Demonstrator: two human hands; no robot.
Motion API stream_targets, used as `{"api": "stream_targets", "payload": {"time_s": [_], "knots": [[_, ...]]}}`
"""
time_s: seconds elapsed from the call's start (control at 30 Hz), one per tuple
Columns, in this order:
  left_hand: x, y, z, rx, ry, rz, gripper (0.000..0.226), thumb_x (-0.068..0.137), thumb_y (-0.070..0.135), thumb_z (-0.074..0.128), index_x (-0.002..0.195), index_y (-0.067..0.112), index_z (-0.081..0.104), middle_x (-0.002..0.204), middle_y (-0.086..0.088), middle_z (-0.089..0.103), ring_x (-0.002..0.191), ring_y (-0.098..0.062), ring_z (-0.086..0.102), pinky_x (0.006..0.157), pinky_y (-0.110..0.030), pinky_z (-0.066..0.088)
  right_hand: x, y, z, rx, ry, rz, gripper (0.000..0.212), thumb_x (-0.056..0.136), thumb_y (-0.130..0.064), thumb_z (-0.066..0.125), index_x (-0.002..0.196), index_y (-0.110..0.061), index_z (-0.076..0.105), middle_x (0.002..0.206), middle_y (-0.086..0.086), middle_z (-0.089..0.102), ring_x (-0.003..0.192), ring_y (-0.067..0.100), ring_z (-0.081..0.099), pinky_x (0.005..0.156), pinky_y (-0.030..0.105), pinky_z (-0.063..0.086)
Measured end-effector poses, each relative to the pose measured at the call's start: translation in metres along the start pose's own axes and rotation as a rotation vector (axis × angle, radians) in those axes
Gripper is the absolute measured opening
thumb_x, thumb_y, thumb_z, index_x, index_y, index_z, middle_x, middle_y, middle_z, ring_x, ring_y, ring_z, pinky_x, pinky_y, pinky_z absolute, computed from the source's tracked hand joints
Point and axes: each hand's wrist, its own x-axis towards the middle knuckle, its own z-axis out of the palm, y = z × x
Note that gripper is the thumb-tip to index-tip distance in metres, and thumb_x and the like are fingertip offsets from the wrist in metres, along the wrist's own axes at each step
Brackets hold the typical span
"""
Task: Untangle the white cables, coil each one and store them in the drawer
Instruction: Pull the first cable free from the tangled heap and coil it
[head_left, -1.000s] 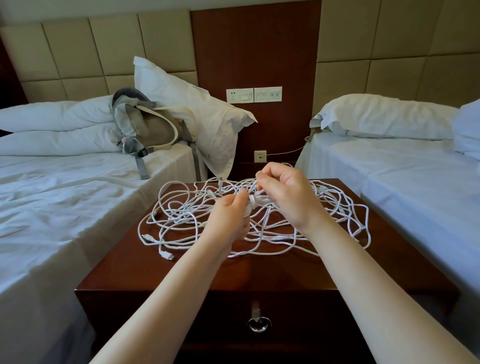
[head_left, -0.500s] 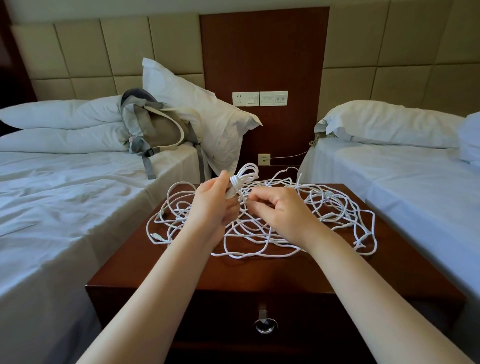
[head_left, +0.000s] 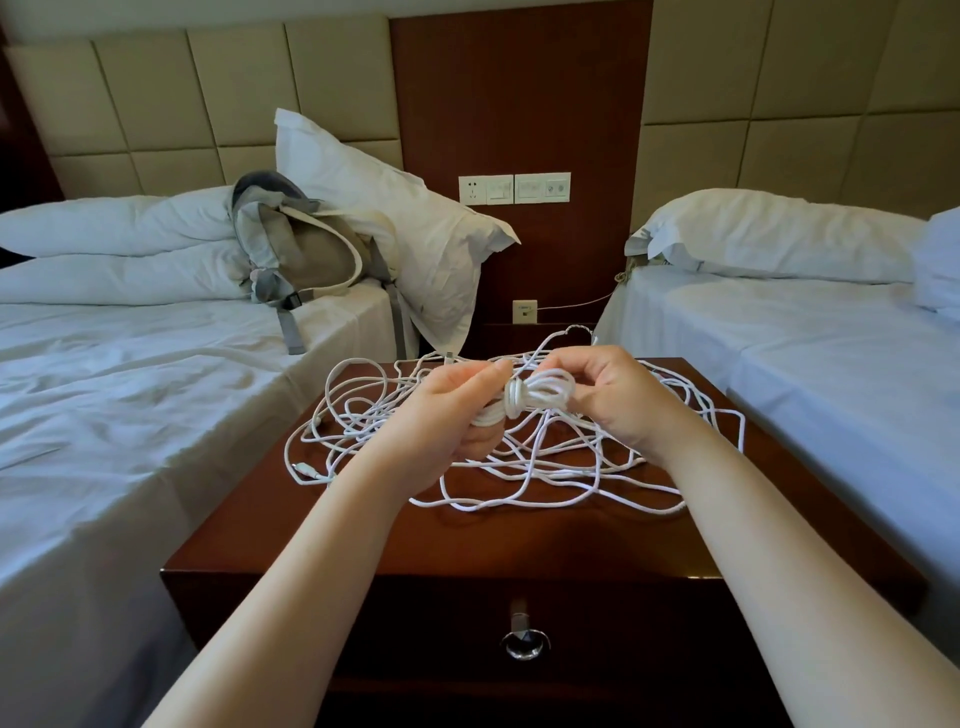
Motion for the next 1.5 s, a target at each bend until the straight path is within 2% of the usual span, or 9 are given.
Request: {"api": "stream_targets", "payload": {"time_s": [0.1,0.2,0.47,0.67,0.87,1.0,1.17,1.3,1.5], "knots": [[-0.001,-0.002,-0.005,0.102,-0.077,-0.064,0.031,0.085,0.032,0.046,0.063,0.014,0.057,0.044,0.006,0.034,0.035,-0.005,0.025,0.036,-0.015,0.020,-0.003,0.001,-0.001,0.015,-0.060,0.078,0.011,0.084,-0.005,0.066,0.078,-0.015,0.067,0.069,-0.005,0.063,0.068,0.005,0.058,0.069,0.017,0.049],[-0.002,-0.006,-0.007,0.242,-0.082,-0.130,0.032,0.092,0.024,0.048,0.066,0.013,0.062,0.048,0.002,0.031,0.038,-0.007,0.024,0.036,-0.015,0.019,-0.006,-0.001,-0.004,0.000,-0.166,0.140,0.013,0.089,-0.006,0.060,0.079,-0.012,0.066,0.062,-0.012,0.060,0.063,-0.002,0.055,0.063,0.010,0.044],[0.007,-0.022,0.000,0.885,0.163,-0.119,0.043,0.095,0.030,0.050,0.057,0.012,0.043,0.047,0.002,0.039,0.041,-0.009,0.036,0.046,-0.022,0.031,0.003,0.002,0.014,-0.680,-0.069,0.151,0.021,0.085,-0.014,0.059,0.068,-0.027,0.062,0.060,-0.012,0.052,0.057,0.002,0.049,0.054,0.018,0.036],[0.009,-0.026,0.010,0.788,0.335,-0.151,0.043,0.098,0.023,0.043,0.057,0.010,0.047,0.037,0.005,0.049,0.028,-0.002,0.043,0.038,-0.009,0.035,0.004,0.001,0.025,-0.897,0.082,0.091,0.019,0.087,-0.019,0.052,0.091,-0.017,0.070,0.084,0.002,0.064,0.081,0.021,0.058,0.071,0.033,0.050],[0.013,-0.028,0.009,0.762,0.523,-0.112,0.045,0.097,0.022,0.042,0.055,0.009,0.049,0.051,-0.003,0.054,0.044,-0.010,0.043,0.041,-0.013,0.031,0.006,0.007,0.029,-0.815,0.174,0.013,0.011,0.091,-0.020,0.054,0.087,-0.015,0.063,0.070,-0.001,0.053,0.054,0.006,0.038,0.059,0.024,0.035],[0.013,-0.029,0.006,0.590,0.601,-0.170,0.040,0.097,0.022,0.043,0.081,-0.006,0.067,0.050,-0.003,0.055,0.043,-0.011,0.047,0.051,-0.021,0.042,0.005,0.009,0.037,-0.779,0.227,-0.045,0.012,0.091,-0.018,0.054,0.083,-0.013,0.061,0.057,-0.010,0.039,0.050,0.002,0.034,0.050,0.019,0.026],[0.014,-0.033,0.003,0.391,0.679,-0.211,0.031,0.095,0.020,0.047,0.084,-0.002,0.066,0.056,-0.006,0.055,0.036,-0.004,0.048,0.052,-0.023,0.046,0.005,0.010,0.045,-0.821,0.184,-0.076,0.015,0.095,-0.018,0.050,0.080,-0.020,0.049,0.057,-0.012,0.037,0.050,0.001,0.035,0.050,0.016,0.023],[0.013,-0.035,0.001,0.305,0.688,-0.241,0.032,0.097,0.020,0.046,0.075,0.002,0.062,0.055,-0.006,0.053,0.031,-0.001,0.045,0.037,-0.014,0.038,0.006,0.013,0.041,-0.726,0.150,-0.062,0.014,0.093,-0.018,0.055,0.079,-0.019,0.055,0.063,-0.010,0.047,0.056,0.002,0.041,0.054,0.020,0.031],[0.016,-0.038,-0.002,0.014,0.733,-0.328,0.023,0.096,0.018,0.048,0.080,0.005,0.058,0.062,-0.007,0.056,0.042,-0.009,0.048,0.034,-0.016,0.036,0.006,0.015,0.037,-0.709,0.116,-0.086,0.016,0.090,-0.023,0.061,0.092,-0.015,0.074,0.078,-0.002,0.065,0.075,0.014,0.055,0.073,0.035,0.049]]}}
